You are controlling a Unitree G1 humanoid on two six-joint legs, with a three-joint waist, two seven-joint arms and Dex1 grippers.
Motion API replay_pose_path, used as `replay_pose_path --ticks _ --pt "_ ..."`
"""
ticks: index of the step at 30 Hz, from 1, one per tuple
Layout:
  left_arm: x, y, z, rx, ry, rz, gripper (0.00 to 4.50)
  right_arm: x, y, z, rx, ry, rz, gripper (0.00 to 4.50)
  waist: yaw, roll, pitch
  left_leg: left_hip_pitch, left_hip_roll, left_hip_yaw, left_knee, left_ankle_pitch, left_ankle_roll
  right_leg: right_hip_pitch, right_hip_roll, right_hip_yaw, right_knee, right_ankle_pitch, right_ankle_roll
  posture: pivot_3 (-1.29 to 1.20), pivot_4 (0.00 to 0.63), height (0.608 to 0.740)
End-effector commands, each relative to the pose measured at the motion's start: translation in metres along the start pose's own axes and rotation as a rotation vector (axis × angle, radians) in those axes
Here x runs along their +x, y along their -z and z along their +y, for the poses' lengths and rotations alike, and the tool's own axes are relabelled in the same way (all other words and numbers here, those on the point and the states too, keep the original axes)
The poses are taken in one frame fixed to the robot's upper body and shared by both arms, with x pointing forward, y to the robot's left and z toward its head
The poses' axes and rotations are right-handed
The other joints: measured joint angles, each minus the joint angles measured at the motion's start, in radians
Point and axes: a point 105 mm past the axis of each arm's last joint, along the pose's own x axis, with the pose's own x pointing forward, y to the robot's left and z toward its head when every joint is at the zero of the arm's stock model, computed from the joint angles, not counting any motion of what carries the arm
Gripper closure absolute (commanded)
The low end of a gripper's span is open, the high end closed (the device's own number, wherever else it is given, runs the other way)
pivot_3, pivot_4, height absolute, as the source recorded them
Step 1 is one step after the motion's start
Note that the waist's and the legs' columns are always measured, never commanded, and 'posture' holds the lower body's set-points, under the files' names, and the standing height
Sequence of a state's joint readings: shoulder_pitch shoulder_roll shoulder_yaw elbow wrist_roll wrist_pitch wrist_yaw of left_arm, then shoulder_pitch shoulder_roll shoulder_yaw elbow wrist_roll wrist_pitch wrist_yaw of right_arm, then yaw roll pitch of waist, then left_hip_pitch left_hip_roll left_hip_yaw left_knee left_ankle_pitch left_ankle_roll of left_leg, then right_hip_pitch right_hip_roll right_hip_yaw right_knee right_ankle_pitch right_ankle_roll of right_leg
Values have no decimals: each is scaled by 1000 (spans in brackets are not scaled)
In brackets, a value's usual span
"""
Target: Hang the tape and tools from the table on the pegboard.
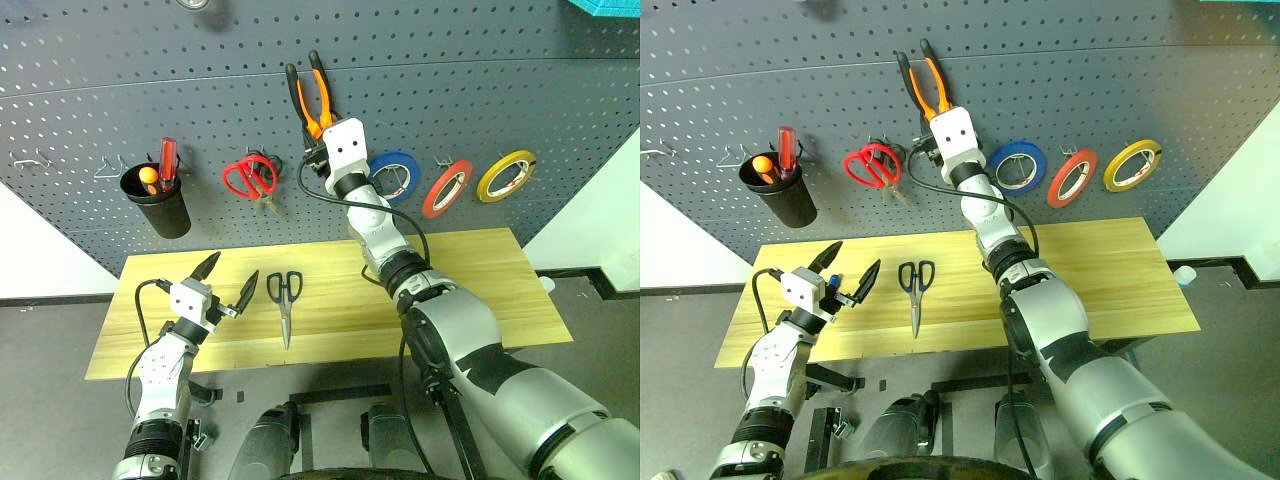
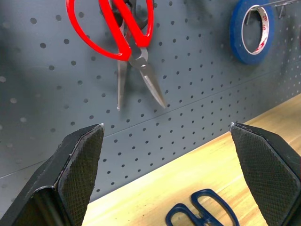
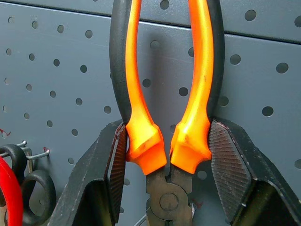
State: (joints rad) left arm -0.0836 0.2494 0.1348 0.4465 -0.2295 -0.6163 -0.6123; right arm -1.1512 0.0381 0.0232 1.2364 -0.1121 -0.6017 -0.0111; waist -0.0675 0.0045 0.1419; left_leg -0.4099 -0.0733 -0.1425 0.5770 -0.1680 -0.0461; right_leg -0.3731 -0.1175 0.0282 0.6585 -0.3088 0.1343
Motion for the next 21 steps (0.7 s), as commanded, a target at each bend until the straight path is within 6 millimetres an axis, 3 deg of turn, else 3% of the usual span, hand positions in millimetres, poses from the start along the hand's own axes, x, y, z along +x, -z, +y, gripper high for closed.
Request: replay_pose_path --ticks 1,5,21 --pt "3 -11 2 23 1 -41 0 6 -2 5 33 -41 21 1267 0 0 0 0 0 0 0 0 0 0 0 0 0 0 0 28 139 725" --pt "3 -12 4 25 -1 -43 0 3 3 2 46 -29 38 20 1 0 0 0 0 0 0 0 0 0 0 0 0 0 0 23 136 725" --pt "9 -12 3 18 7 -51 0 3 -7 -10 -1 19 -29 20 0 0 0 0 0 0 0 0 -1 0 0 0 0 0 0 3 128 725"
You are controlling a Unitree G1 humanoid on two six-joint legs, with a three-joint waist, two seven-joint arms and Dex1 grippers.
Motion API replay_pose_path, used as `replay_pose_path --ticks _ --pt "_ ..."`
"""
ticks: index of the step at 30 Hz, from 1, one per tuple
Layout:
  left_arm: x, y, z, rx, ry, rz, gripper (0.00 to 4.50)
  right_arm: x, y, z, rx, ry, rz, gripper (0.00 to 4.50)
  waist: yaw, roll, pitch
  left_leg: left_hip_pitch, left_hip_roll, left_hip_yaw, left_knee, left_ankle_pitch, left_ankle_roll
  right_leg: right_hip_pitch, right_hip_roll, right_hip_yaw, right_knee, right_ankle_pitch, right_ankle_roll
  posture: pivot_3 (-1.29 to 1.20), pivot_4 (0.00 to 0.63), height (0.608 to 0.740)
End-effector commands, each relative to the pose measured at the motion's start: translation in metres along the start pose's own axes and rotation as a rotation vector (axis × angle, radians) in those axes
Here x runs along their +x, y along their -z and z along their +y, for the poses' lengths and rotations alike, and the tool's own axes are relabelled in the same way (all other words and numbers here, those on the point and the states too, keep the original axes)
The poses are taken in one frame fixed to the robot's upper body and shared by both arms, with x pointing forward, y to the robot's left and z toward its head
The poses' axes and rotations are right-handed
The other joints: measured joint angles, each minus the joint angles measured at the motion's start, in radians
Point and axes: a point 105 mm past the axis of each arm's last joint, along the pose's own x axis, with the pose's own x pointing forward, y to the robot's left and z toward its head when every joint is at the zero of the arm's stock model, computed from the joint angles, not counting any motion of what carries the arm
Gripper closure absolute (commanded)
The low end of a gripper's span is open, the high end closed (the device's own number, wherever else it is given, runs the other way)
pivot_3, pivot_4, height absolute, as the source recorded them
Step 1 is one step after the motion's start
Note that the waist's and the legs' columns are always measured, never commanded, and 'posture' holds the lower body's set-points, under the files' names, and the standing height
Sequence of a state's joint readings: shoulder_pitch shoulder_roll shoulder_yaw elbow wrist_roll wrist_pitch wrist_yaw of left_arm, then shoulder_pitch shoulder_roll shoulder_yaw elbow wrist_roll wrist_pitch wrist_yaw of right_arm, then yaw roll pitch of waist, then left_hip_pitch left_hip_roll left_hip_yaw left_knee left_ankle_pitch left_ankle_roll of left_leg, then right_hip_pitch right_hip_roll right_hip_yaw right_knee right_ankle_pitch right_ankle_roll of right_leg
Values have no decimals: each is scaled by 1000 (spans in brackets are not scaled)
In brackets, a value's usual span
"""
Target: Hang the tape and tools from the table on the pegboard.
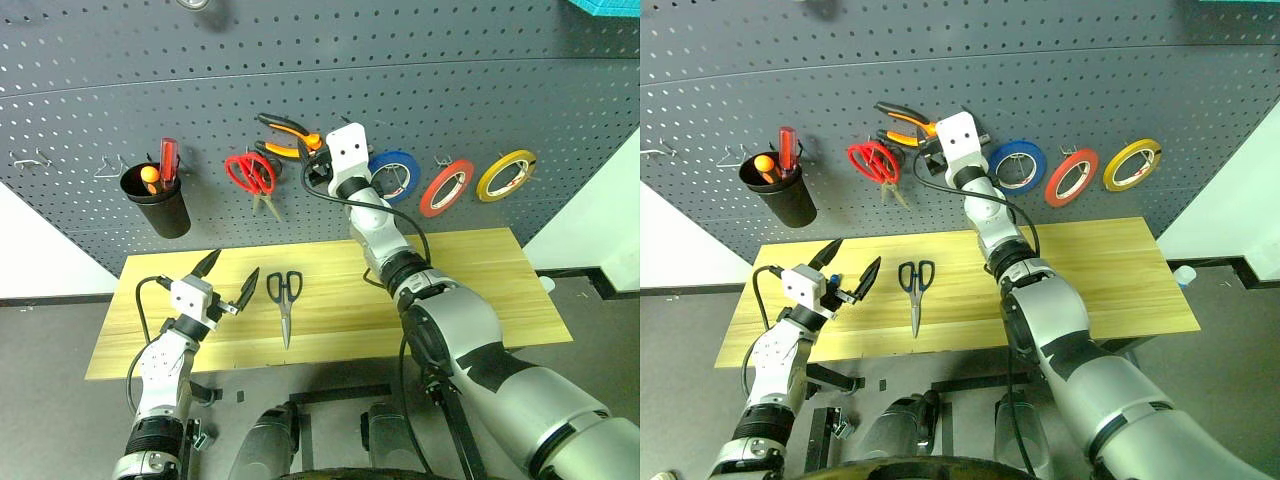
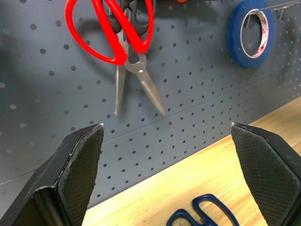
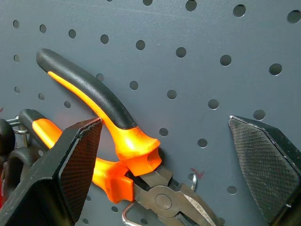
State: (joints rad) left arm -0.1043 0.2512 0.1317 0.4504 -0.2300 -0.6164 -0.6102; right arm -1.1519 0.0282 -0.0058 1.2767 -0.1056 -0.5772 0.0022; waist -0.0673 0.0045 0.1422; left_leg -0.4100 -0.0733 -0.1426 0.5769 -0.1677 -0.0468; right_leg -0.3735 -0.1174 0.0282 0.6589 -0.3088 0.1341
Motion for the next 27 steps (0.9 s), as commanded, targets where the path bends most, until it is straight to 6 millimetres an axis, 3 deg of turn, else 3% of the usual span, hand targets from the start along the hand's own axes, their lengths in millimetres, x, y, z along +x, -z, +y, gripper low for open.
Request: replay_pose_path --ticks 1,5,11,18,22,27 --pt "4 -8 3 13 3 -36 0 5 -25 -1 -30 -10 -112 20 0 0 0 0 0 0 0 0 0 0 0 0 0 0 0 1 127 725" --pt "4 -9 4 17 1 -37 0 3 -31 7 -107 -68 -164 20 -2 0 0 0 0 0 0 0 0 0 0 0 0 0 0 1 125 725" --pt "5 -9 6 19 -3 -41 0 -8 -22 24 -426 -249 -187 20 -1 0 0 0 0 0 0 0 -1 0 0 0 0 0 0 -1 126 725" --pt "5 -8 5 15 -4 -38 0 -3 -10 11 -768 -273 -128 20 -1 0 0 0 0 0 0 1 -1 0 0 0 0 0 0 -10 125 725" --pt "6 -8 5 14 -1 -38 0 3 -14 1 -856 -214 -129 20 -2 0 0 0 0 0 -1 1 -1 -1 0 0 0 0 0 -13 122 725" --pt "8 -7 4 11 1 -40 0 7 -21 9 -924 -250 -158 20 -2 0 0 0 0 0 -1 1 -1 -1 0 0 0 0 -1 -14 118 725"
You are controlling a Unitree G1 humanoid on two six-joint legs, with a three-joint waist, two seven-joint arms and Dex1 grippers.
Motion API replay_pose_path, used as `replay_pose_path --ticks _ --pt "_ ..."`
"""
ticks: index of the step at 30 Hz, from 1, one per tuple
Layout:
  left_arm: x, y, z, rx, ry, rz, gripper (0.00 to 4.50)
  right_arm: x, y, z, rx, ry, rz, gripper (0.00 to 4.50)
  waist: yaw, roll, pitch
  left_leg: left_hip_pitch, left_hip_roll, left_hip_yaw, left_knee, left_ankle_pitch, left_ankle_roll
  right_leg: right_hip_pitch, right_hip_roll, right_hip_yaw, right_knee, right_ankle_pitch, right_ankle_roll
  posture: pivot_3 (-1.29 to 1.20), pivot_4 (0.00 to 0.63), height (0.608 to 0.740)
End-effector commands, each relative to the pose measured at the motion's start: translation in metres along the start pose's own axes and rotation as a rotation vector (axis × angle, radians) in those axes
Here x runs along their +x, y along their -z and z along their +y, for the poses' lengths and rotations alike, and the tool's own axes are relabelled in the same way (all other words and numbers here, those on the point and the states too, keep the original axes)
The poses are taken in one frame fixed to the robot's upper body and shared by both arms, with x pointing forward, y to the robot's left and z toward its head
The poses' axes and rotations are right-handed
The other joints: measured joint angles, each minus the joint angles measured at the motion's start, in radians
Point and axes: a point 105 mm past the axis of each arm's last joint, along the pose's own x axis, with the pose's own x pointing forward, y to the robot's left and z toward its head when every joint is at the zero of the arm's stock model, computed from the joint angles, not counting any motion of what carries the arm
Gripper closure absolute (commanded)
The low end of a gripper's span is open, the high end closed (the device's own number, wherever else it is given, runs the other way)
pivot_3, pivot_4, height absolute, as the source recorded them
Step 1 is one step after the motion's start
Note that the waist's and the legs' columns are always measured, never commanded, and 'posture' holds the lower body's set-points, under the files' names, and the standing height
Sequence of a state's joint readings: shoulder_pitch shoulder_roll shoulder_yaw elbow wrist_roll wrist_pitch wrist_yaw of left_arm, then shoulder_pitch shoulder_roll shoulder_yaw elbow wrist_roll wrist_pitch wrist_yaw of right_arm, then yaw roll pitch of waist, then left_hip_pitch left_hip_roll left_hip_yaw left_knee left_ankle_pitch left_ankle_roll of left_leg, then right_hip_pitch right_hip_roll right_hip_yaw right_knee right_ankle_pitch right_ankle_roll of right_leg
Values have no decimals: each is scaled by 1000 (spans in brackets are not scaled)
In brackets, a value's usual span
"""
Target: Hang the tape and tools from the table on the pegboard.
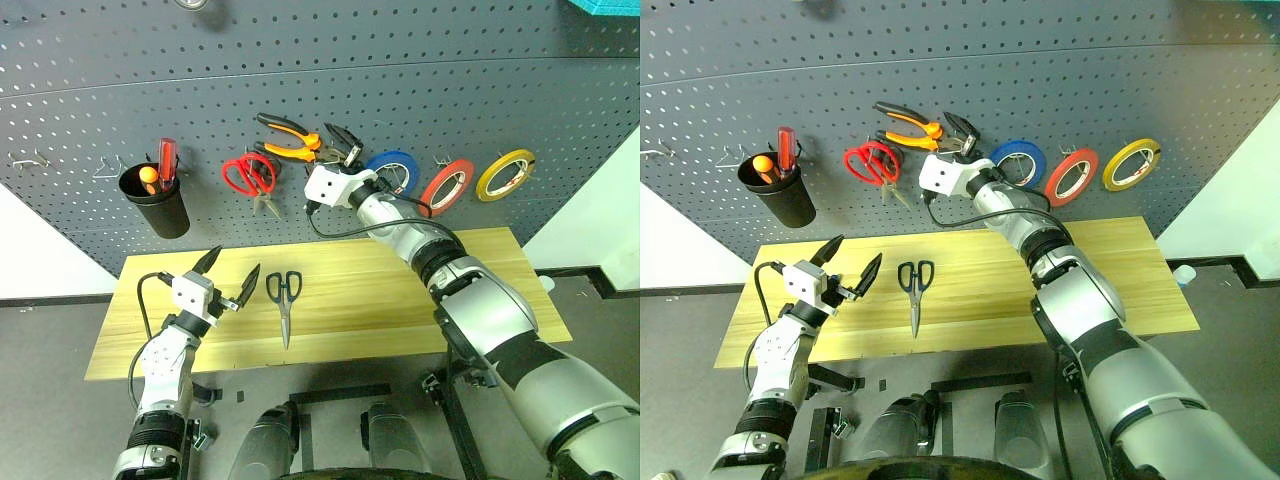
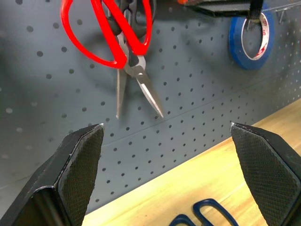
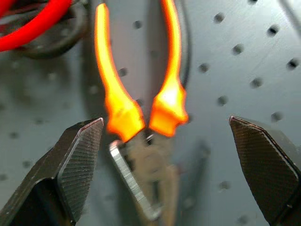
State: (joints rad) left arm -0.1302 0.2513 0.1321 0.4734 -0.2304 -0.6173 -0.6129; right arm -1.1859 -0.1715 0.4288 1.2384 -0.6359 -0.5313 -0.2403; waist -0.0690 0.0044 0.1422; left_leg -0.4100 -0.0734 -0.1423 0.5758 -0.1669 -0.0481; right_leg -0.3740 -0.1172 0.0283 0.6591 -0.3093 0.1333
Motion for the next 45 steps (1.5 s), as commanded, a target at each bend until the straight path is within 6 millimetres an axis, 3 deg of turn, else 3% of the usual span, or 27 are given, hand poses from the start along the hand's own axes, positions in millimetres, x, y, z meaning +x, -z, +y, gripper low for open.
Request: replay_pose_path --ticks 1,9,17,27,30,36,44,45 --pt "3 -7 2 12 -1 -36 0 13 -23 -16 -56 24 -82 20 0 0 0 0 0 0 0 0 0 0 0 0 0 0 0 -14 118 725" --pt "3 -6 1 10 -2 -35 0 18 -36 -8 -96 -30 -122 20 -1 0 0 0 0 0 0 0 0 0 0 0 0 0 0 -10 114 725" --pt "4 -6 2 11 -1 -35 0 24 -34 -13 -135 -47 -87 20 0 0 0 0 0 0 0 0 -1 0 0 0 0 0 0 -12 111 725" --pt "5 -5 2 11 -4 -38 0 26 -30 -6 -170 -121 -42 20 -1 0 0 0 0 0 0 0 -1 0 0 0 1 0 0 -11 106 725" --pt "5 -6 3 12 -5 -38 0 26 -28 -8 -172 -116 -31 596 -1 0 0 0 0 0 0 1 -1 0 0 0 2 0 0 -11 106 725" --pt "5 -6 3 13 -5 -39 0 28 -25 -14 -195 -82 -7 2620 -2 0 0 1 0 0 0 2 -4 0 1 0 5 0 0 -15 101 725" --pt "6 -6 4 15 -5 -42 0 27 -21 -12 -160 -119 9 2620 -1 0 0 1 0 0 0 3 -5 0 1 0 5 0 -1 -15 97 725" --pt "6 -6 4 16 -5 -42 0 27 -21 -13 -144 -116 13 2458 -1 0 0 1 0 0 0 3 -5 0 1 0 5 0 -1 -15 97 725"
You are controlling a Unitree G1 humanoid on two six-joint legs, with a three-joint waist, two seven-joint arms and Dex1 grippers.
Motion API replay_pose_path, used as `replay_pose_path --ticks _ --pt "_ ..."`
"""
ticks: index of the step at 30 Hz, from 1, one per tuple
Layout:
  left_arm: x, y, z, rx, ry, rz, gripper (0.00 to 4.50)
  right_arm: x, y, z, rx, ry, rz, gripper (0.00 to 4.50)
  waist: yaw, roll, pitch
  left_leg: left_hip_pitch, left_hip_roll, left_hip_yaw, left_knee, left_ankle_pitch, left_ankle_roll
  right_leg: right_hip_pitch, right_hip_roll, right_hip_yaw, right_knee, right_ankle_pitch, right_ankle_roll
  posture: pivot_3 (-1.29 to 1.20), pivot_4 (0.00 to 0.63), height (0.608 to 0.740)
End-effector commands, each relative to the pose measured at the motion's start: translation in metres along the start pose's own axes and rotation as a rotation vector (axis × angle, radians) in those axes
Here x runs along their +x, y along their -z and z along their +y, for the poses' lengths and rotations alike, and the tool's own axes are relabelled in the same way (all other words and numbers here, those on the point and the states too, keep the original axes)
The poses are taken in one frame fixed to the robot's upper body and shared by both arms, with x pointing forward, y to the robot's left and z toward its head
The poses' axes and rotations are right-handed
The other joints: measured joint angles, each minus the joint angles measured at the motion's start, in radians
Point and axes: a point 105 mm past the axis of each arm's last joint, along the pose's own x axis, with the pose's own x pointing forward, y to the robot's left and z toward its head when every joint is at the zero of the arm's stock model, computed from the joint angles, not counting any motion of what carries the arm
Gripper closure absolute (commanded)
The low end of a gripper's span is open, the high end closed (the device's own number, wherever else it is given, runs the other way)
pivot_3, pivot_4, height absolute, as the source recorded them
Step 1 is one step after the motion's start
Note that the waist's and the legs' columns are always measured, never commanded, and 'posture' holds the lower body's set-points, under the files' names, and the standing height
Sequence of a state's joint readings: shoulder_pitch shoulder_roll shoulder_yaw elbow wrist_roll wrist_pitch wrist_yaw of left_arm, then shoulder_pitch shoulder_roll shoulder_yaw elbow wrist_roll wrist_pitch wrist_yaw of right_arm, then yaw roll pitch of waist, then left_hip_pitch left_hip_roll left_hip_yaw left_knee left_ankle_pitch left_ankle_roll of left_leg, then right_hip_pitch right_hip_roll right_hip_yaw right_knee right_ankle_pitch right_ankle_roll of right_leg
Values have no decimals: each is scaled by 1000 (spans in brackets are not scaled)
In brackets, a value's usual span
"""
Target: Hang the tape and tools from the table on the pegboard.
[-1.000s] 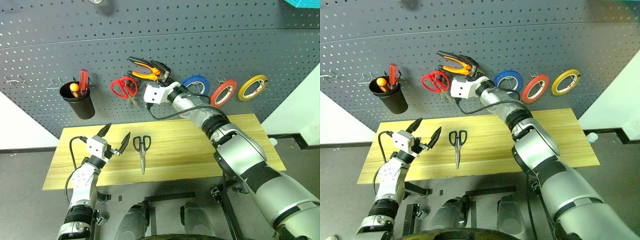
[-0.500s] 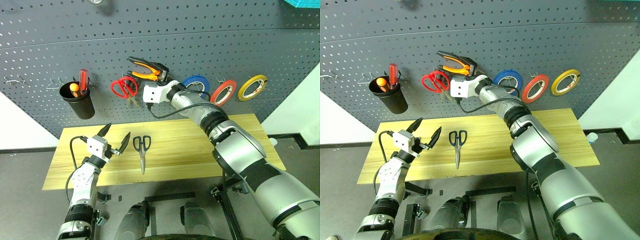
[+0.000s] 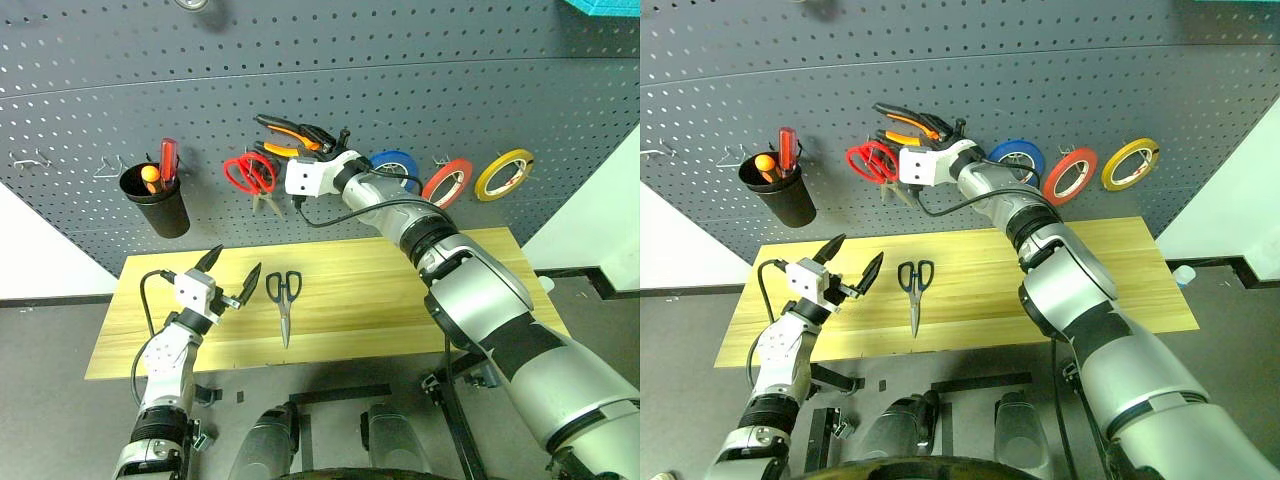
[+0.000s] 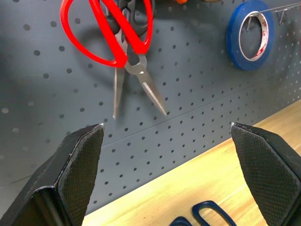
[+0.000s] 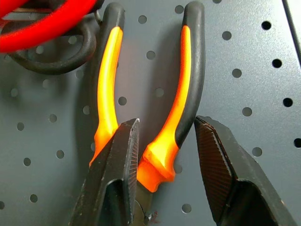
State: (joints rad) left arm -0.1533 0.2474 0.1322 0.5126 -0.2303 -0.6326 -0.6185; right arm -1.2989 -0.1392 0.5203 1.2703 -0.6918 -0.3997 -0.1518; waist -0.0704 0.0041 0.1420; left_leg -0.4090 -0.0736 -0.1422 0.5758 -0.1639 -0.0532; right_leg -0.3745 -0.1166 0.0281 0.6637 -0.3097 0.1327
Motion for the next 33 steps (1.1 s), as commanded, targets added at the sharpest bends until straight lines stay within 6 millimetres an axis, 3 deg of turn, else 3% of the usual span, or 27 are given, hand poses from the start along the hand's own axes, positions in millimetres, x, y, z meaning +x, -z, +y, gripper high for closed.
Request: replay_pose_path --ticks 1,4,7,13,16,20,25,33 --pt "3 -9 4 21 -7 -42 0 4 -4 -14 31 14 -11 2259 0 0 0 0 0 0 0 0 0 0 0 0 0 0 0 -15 97 725" --pt "3 -9 4 21 -7 -43 0 4 -3 -19 -1 55 -2 1456 0 0 0 0 0 0 0 0 0 0 0 0 0 0 0 -17 97 725" --pt "3 -9 4 21 -7 -42 0 5 -2 -20 16 60 6 1456 0 0 0 0 0 0 0 0 0 0 0 0 0 0 0 -17 97 725" --pt "3 -9 5 22 -8 -42 0 5 -1 -22 57 58 8 3433 1 0 0 -1 0 0 0 0 -1 0 0 0 0 0 0 -18 96 725" --pt "4 -9 5 23 -8 -43 0 4 -1 -23 61 66 8 3926 1 0 0 -1 0 0 0 1 -1 0 0 -1 0 0 0 -18 96 725" --pt "4 -9 5 23 -9 -43 0 4 -3 -29 71 101 -8 3938 1 0 0 -1 0 0 0 1 -2 0 0 -1 0 0 0 -18 96 725" --pt "4 -8 5 22 -8 -43 0 0 0 -43 214 182 -21 3938 1 0 0 -1 0 0 0 1 -2 0 0 -1 0 0 0 -22 100 725" --pt "6 -8 4 18 -3 -44 0 -7 -2 -64 601 264 -117 3938 1 -1 0 -2 0 0 0 1 -1 0 0 -1 0 0 0 -32 99 725"
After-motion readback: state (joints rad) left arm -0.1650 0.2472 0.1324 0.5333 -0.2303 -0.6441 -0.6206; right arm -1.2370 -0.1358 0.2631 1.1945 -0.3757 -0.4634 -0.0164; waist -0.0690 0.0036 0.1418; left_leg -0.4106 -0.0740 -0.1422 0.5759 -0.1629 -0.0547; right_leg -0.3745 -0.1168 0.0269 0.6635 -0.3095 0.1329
